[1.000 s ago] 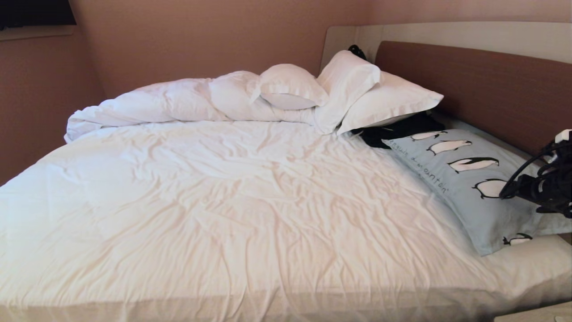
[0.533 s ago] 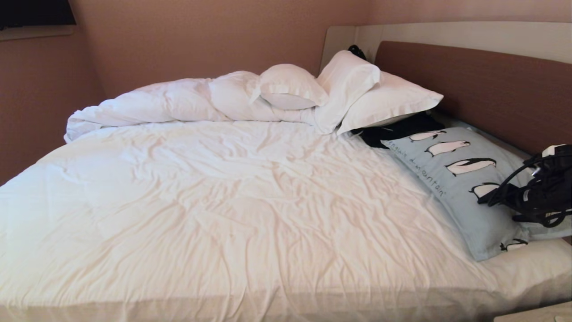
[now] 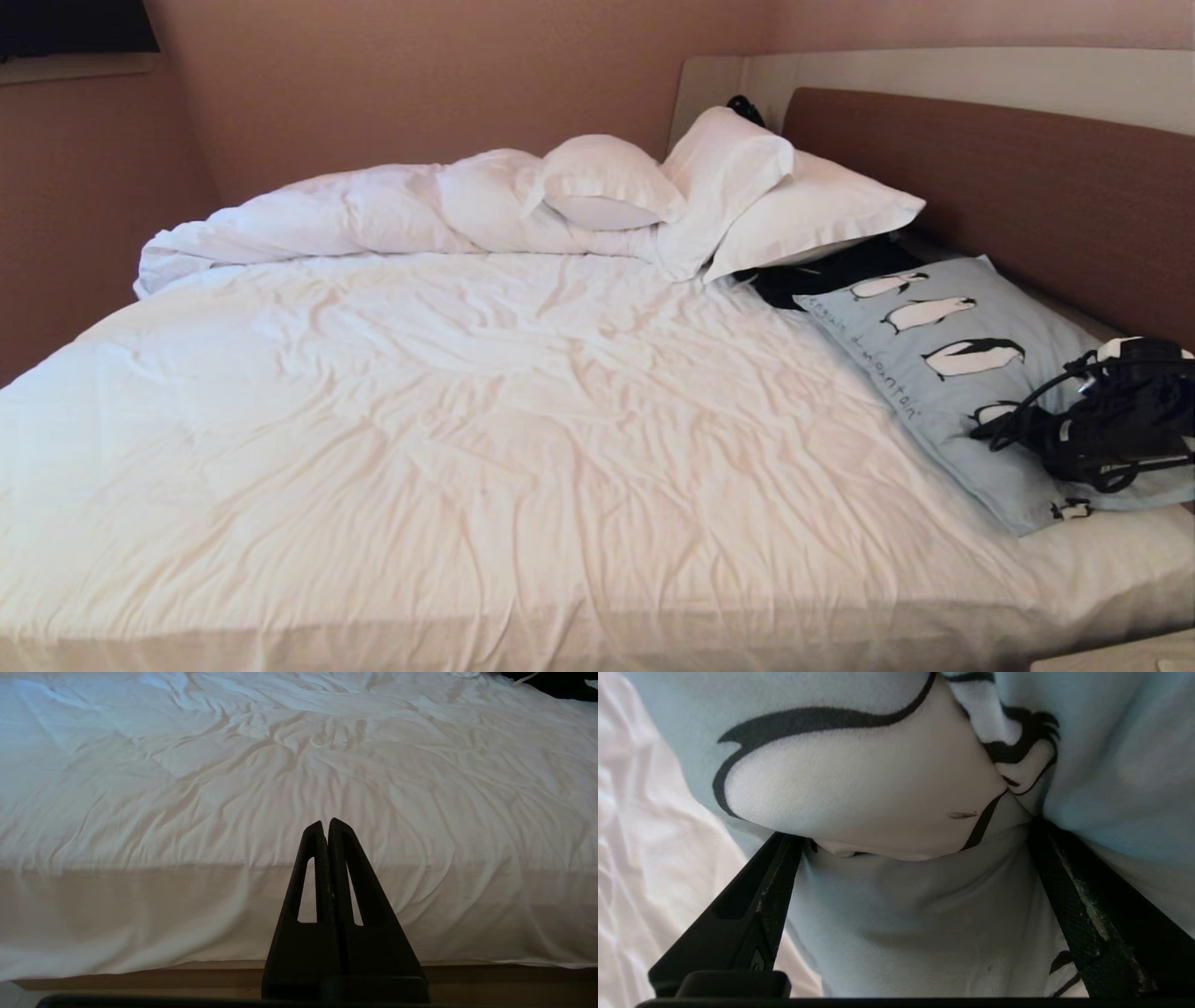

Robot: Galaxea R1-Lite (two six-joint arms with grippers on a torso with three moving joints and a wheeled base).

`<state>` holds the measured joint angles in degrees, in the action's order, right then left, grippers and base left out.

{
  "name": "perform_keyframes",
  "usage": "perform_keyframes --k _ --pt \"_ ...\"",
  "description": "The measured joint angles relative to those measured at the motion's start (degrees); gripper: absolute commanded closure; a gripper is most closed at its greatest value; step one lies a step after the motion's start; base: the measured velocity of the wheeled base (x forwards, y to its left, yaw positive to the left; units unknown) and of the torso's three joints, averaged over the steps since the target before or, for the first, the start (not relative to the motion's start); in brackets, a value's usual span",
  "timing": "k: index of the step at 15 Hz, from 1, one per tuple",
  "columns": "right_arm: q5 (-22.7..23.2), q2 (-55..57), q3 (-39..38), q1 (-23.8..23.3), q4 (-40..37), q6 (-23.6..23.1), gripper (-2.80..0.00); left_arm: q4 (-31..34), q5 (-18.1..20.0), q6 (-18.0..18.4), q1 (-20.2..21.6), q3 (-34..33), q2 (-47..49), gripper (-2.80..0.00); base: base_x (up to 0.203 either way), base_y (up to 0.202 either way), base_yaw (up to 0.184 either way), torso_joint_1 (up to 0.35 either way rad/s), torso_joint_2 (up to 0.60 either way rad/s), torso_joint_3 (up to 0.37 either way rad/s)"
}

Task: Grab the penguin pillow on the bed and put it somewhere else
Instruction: Pick up the pillow

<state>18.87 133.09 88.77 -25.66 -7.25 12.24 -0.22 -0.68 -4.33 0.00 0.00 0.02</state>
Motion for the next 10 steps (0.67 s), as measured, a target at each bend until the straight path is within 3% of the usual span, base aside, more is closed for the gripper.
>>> perform_keyframes --k 9,10 --pt "-0.3 2.2 -0.8 0.0 2.0 -0.4 -2.8 0.0 0.0 0.0 0.0 0.0 0.0 0.0 0.0 0.0 0.0 0.0 0.0 0.0" --pt "-0.4 2.3 -0.8 0.0 2.0 -0.4 0.0 0.0 0.0 0.0 0.0 0.0 0.0 0.0 0.0 0.0 0.0 0.0 0.0 0.0"
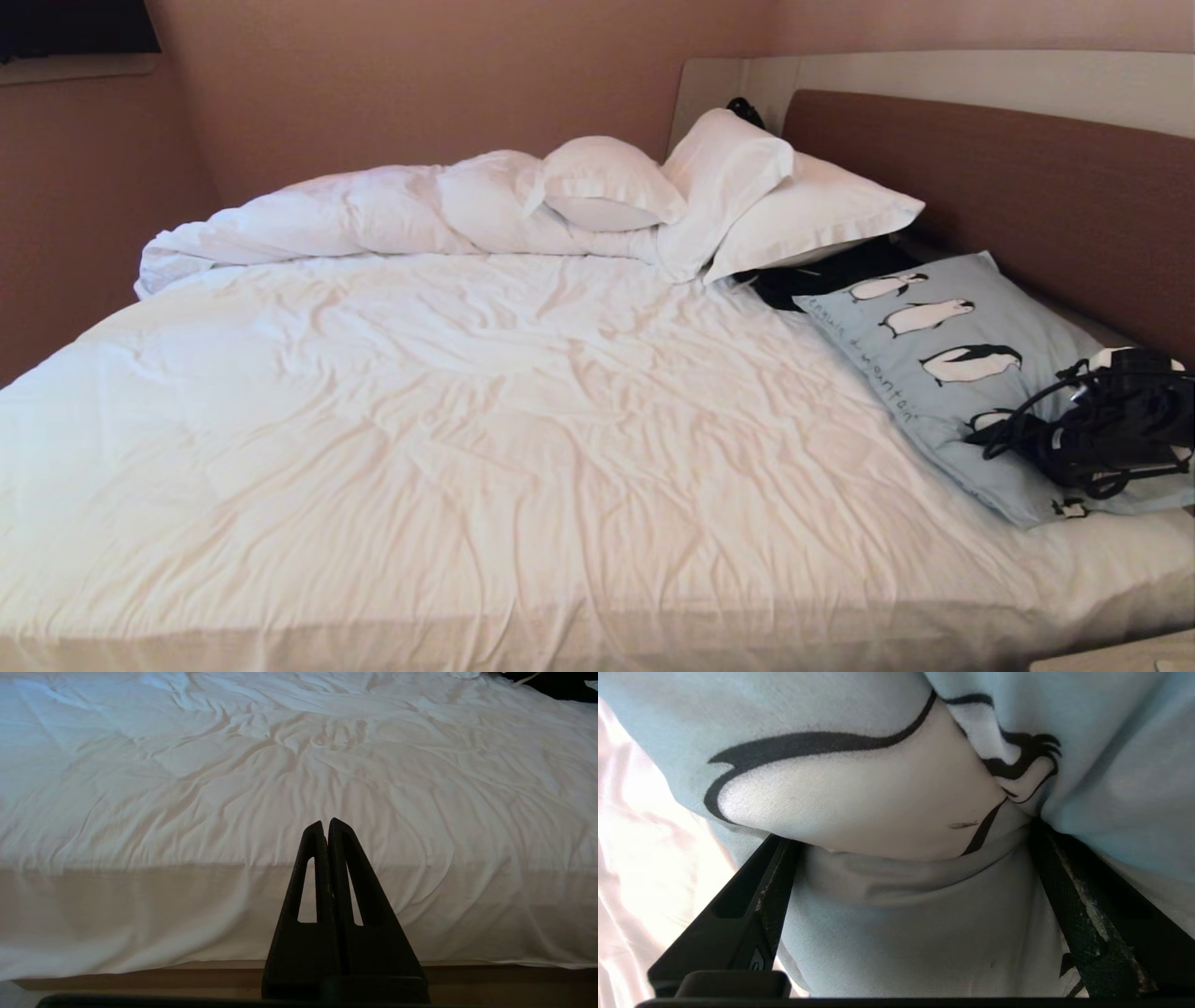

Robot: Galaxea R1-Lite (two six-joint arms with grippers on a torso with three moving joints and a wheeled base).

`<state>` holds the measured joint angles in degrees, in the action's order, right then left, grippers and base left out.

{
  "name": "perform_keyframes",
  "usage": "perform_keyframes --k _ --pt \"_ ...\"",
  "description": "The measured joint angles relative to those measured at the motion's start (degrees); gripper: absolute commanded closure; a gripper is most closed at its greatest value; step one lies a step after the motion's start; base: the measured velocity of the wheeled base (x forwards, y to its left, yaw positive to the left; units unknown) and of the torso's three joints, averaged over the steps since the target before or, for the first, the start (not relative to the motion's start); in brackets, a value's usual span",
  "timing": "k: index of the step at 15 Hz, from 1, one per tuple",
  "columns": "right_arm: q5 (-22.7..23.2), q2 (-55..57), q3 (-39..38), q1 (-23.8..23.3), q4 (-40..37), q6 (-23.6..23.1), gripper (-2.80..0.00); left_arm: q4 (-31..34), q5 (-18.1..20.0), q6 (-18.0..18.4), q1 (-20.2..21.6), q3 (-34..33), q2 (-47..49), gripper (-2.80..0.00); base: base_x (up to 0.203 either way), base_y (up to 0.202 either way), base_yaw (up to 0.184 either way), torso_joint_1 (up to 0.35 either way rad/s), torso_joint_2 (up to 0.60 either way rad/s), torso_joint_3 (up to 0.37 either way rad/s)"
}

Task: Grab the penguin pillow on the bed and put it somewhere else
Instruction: Pick up the pillow

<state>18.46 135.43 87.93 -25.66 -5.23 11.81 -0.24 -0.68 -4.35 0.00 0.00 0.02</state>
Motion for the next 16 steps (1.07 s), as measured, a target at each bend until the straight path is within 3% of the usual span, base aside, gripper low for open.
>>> perform_keyframes --k 16 --pt "0.7 -1.3 -1.4 -0.7 -0.1 0.7 0.0 0.0 0.0 0.0 0.0 0.0 0.0 0.0 0.0 0.0 0.0 0.0 0.0 0.0"
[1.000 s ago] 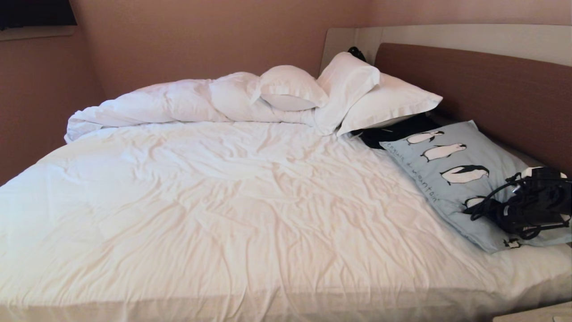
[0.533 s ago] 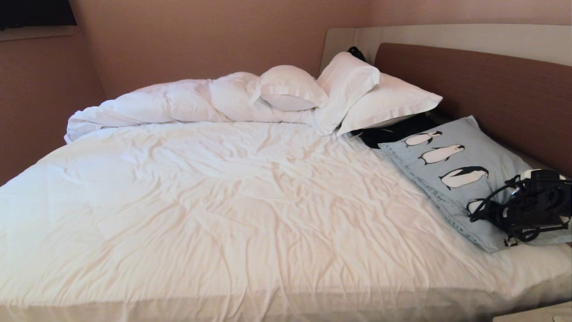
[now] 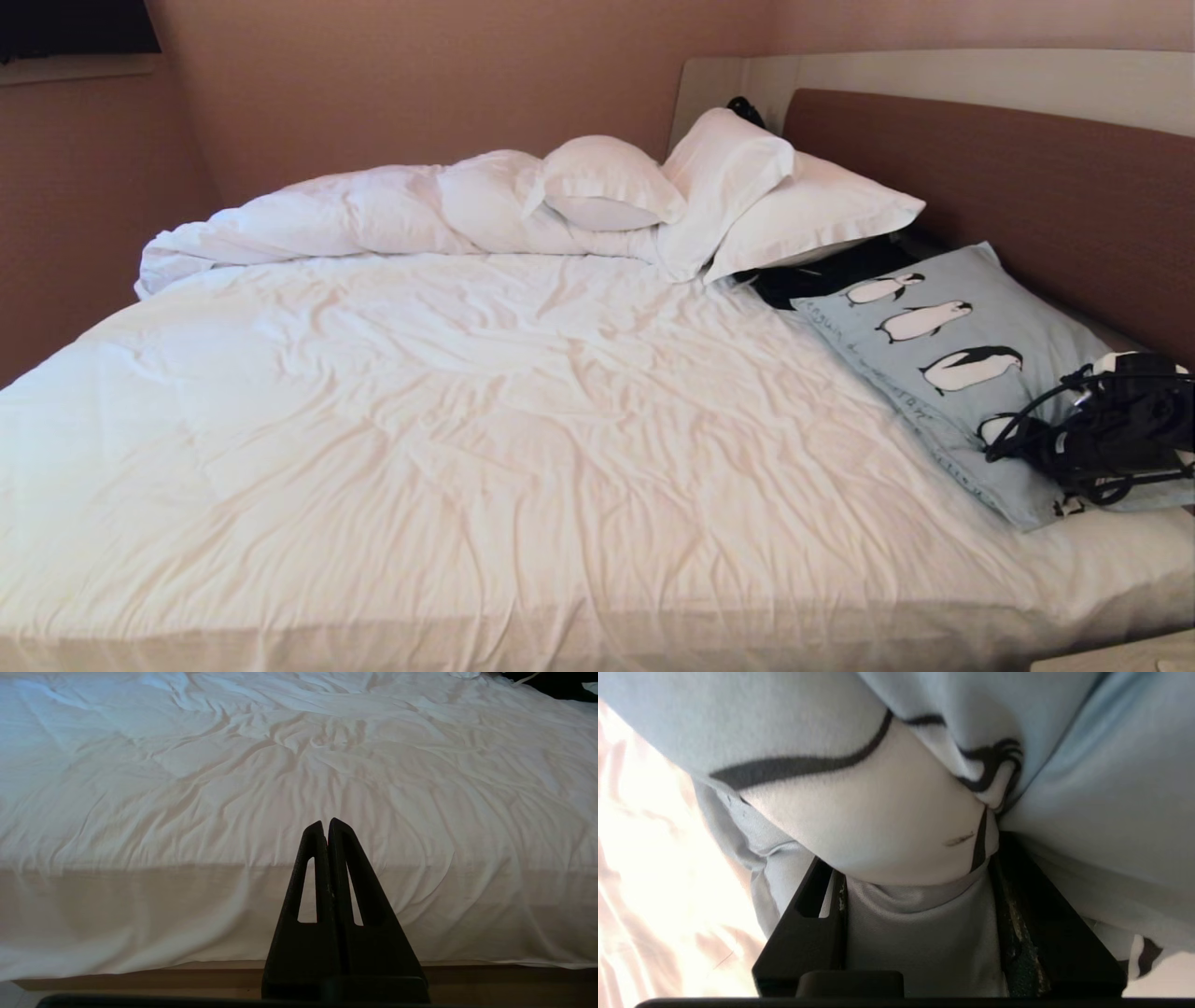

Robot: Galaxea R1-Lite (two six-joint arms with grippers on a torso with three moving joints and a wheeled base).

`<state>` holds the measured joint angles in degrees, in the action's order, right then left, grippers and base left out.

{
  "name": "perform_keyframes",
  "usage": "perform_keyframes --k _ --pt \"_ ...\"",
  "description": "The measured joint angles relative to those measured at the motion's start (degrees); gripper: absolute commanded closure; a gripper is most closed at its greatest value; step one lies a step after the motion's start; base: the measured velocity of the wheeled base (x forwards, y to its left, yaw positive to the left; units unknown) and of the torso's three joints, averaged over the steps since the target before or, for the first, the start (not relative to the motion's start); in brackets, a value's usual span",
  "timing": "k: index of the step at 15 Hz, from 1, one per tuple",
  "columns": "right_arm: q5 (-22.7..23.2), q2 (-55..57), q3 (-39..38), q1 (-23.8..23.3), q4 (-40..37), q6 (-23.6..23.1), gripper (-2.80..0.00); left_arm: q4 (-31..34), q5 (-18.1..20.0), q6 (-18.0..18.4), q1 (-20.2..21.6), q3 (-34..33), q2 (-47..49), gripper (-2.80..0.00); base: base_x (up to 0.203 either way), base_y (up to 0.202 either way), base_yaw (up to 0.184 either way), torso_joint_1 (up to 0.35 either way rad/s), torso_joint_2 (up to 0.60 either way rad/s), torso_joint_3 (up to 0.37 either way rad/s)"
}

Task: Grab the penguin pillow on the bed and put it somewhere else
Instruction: Pick up the pillow

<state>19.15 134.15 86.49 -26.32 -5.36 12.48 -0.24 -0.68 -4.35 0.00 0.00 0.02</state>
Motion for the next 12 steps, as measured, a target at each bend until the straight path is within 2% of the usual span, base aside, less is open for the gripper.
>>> perform_keyframes --k 3,7,12 --pt "0.8 -2.2 -1.7 -0.3 0.0 0.0 0.0 0.0 0.0 0.0 0.0 0.0 0.0 0.0 0.0 0.0 0.0 0.0 0.0 0.0" --pt "4.4 -7.4 -6.6 -0.4 0.4 -0.1 0.0 0.0 0.0 0.0 0.0 0.0 0.0 0.0 0.0 0.0 0.0 0.0 0.0 0.0" --pt "8.2 -15.5 -16.9 -0.2 5.1 0.0 0.0 0.0 0.0 0.0 0.0 0.0 0.0 0.0 0.0 0.0 0.0 0.0 0.0 0.0"
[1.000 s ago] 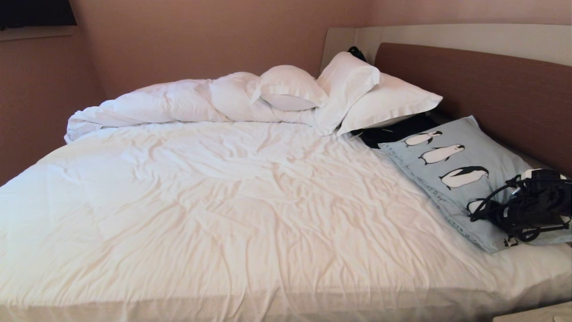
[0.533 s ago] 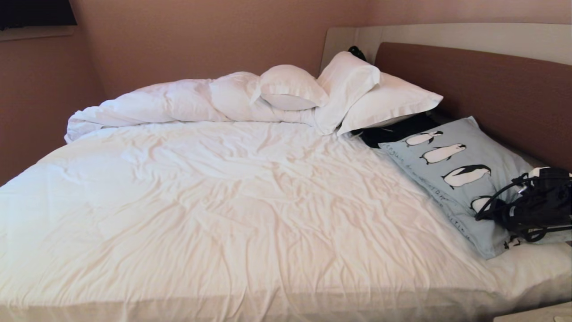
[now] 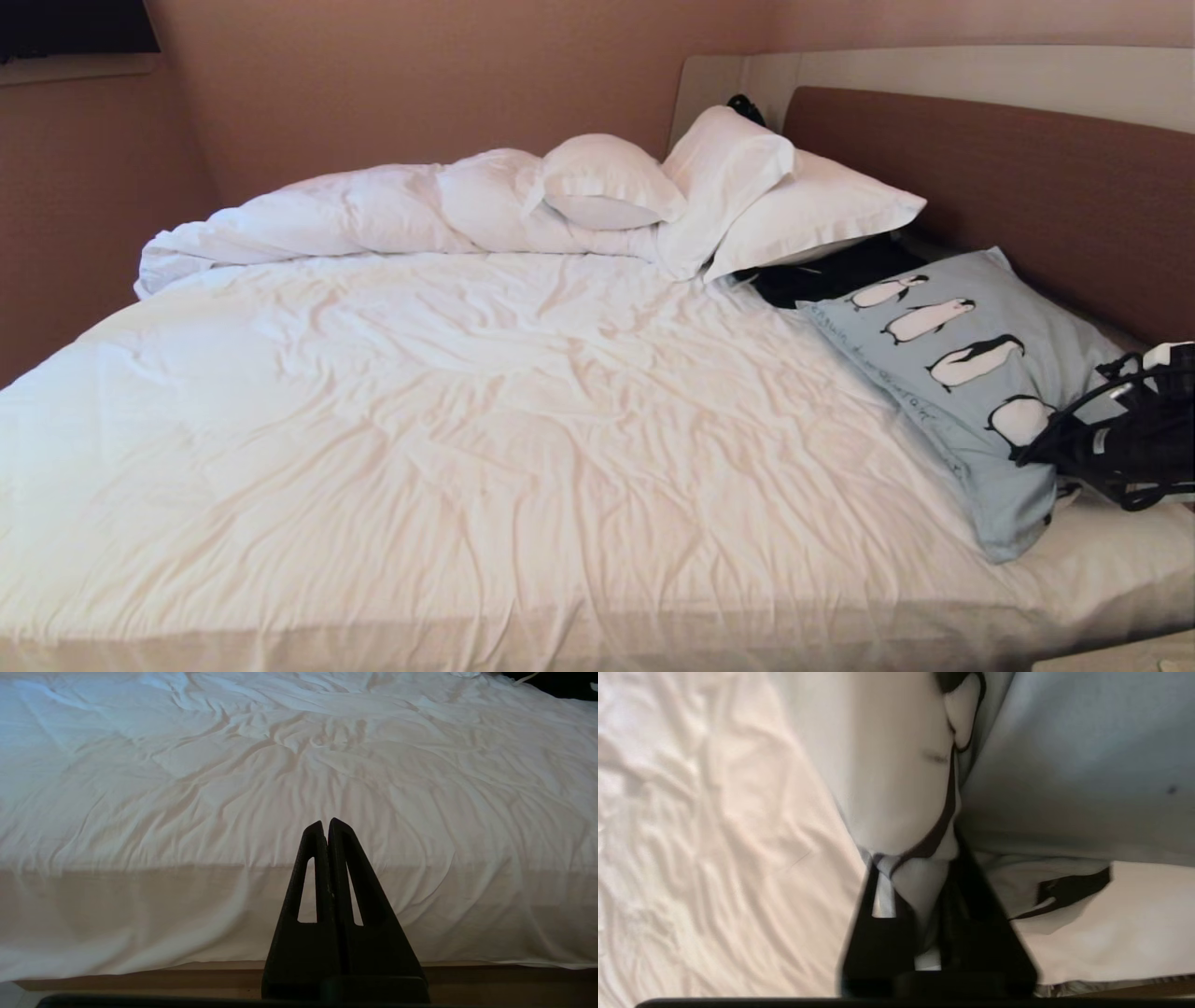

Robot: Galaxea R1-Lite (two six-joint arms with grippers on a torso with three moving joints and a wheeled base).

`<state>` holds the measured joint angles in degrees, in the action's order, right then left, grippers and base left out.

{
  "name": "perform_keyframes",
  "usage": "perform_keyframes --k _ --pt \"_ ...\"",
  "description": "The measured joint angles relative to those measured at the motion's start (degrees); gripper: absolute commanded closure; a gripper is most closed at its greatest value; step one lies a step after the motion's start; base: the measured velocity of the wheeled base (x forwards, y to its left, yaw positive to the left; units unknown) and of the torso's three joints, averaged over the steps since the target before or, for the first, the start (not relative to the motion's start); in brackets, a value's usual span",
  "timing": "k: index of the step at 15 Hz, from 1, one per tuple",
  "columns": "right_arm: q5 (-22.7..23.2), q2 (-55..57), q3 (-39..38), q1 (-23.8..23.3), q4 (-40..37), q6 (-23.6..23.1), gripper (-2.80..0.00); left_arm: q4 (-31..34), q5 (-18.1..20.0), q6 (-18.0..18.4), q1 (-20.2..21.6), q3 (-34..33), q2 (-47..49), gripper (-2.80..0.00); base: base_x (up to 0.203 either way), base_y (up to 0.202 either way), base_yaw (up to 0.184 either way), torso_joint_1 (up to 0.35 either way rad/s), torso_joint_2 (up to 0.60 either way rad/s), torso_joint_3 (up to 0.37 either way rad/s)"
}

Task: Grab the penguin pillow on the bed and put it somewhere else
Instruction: Pick up the pillow

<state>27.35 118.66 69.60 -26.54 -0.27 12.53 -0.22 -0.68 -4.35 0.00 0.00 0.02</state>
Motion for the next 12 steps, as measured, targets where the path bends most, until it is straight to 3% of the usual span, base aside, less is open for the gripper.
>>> perform_keyframes --k 6,12 --pt "2.0 -5.8 -3.5 -0.6 8.0 0.9 0.0 0.0 0.0 0.0 0.0 0.0 0.0 0.0 0.0 0.0 0.0 0.0 0.0 0.0" --pt "4.0 -12.2 -3.4 -1.7 8.8 2.5 0.0 0.0 0.0 0.0 0.0 0.0 0.0 0.0 0.0 0.0 0.0 0.0 0.0 0.0"
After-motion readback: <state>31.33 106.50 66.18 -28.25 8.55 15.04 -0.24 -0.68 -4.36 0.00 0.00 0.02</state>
